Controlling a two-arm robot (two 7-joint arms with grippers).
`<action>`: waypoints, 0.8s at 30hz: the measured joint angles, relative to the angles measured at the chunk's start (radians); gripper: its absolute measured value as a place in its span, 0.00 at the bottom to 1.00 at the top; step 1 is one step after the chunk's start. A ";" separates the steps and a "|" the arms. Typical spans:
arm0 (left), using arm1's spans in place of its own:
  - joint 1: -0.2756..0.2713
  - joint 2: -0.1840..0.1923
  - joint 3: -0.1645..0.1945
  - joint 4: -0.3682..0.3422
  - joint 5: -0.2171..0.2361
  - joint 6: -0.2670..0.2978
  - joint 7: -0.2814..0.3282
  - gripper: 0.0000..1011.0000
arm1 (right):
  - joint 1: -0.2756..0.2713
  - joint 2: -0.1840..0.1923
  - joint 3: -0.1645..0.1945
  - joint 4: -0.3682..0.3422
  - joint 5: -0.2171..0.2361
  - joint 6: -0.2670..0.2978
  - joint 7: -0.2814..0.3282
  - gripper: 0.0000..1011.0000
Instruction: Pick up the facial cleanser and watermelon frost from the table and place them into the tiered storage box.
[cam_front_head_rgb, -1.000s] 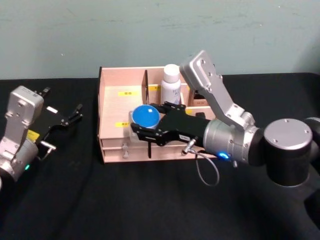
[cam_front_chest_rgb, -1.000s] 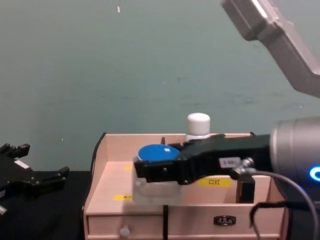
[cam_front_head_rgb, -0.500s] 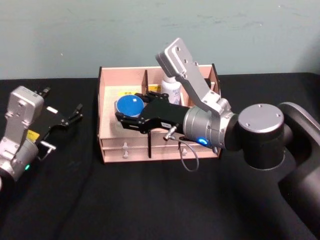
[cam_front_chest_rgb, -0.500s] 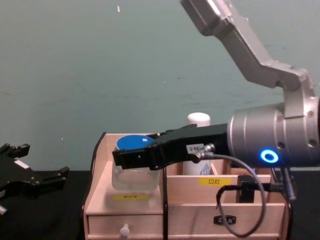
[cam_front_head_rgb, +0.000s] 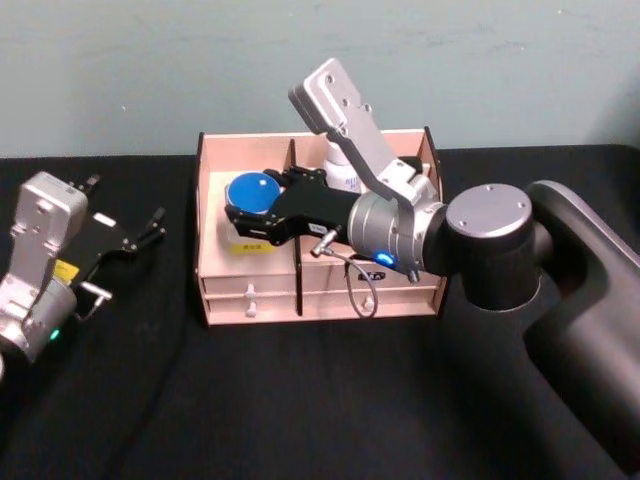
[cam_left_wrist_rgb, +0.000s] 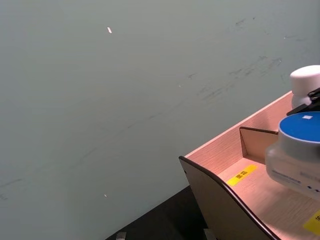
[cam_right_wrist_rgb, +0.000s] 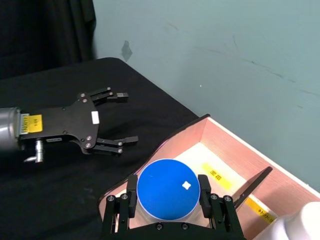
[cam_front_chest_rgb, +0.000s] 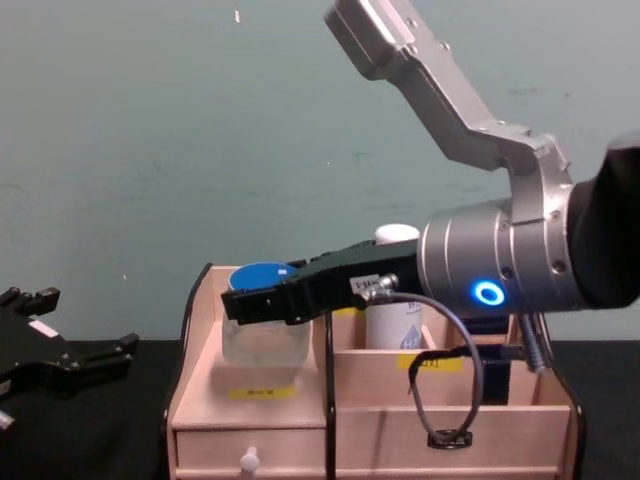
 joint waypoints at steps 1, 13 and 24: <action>0.000 0.000 0.000 0.000 0.000 0.000 0.000 0.99 | 0.003 -0.003 0.000 0.005 -0.001 0.000 0.000 0.72; 0.000 0.000 0.000 0.000 0.000 0.000 0.000 0.99 | 0.036 -0.034 0.005 0.073 -0.018 -0.006 0.005 0.72; 0.000 0.000 0.000 0.000 0.000 0.000 0.000 0.99 | 0.054 -0.053 0.010 0.114 -0.033 -0.006 0.008 0.72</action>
